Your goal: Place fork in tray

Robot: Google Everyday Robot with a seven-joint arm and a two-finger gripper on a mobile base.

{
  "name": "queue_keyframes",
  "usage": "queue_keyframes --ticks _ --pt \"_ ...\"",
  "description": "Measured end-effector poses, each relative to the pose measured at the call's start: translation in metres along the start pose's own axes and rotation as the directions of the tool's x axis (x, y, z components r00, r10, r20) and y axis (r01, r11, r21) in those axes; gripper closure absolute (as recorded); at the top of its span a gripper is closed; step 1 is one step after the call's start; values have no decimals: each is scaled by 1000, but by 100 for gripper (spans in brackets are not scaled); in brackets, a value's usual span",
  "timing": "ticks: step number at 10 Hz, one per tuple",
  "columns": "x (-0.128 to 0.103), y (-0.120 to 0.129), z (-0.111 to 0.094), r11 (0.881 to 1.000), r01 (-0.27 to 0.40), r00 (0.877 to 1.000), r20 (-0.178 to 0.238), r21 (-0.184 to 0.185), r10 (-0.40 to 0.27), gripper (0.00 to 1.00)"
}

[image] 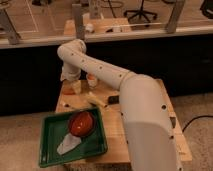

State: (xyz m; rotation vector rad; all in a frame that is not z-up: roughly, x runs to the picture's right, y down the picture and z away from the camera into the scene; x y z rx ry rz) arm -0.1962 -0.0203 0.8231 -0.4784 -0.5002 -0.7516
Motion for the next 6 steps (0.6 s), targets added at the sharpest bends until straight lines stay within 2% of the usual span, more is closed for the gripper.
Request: queue_keyframes --ticks 3,6 --pt "-2 -1 1 1000 4 1000 0 0 -4 20" --pt "-14 8 26 999 24 999 -44 -33 -26 20"
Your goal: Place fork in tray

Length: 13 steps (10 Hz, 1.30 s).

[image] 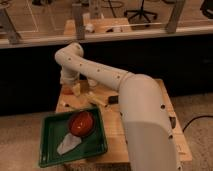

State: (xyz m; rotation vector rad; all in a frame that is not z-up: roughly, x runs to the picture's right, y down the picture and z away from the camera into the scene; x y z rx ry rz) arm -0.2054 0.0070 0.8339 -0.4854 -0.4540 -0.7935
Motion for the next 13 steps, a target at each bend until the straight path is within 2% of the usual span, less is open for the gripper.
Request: queue_keyframes --ticks 1,3,6,7,11,12,13 --pt "-5 0 16 1000 20 999 -28 -23 -21 20" --pt "-18 -7 47 996 65 996 -56 -64 -68 20" --pt "-25 -25 68 990 120 989 -75 -76 -126 20" --pt "-28 -26 68 989 124 989 -71 -76 -129 20" --pt "-27 -25 68 989 121 989 -72 -80 -127 20" --pt "-25 -24 70 993 91 993 -63 -81 -96 20" --pt "-16 -16 75 995 2 999 -54 -96 -7 20"
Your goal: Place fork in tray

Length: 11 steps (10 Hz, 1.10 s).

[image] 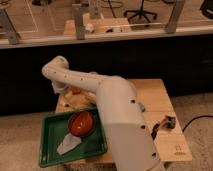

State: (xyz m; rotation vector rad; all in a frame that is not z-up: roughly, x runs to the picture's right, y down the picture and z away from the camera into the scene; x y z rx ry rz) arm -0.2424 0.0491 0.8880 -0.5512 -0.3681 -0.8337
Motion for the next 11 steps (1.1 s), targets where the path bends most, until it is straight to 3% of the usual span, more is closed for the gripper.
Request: queue_keyframes --ticks 1,2,3,5,9,11 --pt "4 9 5 996 -91 996 11 -20 91 20" --pt "6 22 13 982 -184 983 16 -44 185 20" --pt "7 38 22 970 -235 971 16 -64 237 20" --pt "9 63 30 961 -268 963 -5 -72 268 20" --pt "9 52 45 962 -267 963 -33 -46 266 20" --pt "10 42 55 965 -260 966 -28 -44 259 20"
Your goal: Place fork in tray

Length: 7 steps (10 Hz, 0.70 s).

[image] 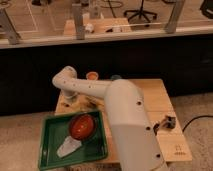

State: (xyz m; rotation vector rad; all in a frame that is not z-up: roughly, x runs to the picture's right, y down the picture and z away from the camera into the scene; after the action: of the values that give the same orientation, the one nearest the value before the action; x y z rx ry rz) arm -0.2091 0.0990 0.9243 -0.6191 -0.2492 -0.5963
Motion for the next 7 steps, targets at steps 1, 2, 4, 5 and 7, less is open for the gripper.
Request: queue_keyframes --ticks 1,2,4,5,7 --pt "0 -2 6 1000 -1 1000 4 -4 1 20" --pt "3 -4 13 1000 -9 1000 11 -9 9 20" --pt "6 -5 25 999 -30 999 28 -23 30 24" --pt "7 -6 27 999 -36 999 35 -25 36 30" --pt "7 -5 29 998 -40 998 39 -39 42 51"
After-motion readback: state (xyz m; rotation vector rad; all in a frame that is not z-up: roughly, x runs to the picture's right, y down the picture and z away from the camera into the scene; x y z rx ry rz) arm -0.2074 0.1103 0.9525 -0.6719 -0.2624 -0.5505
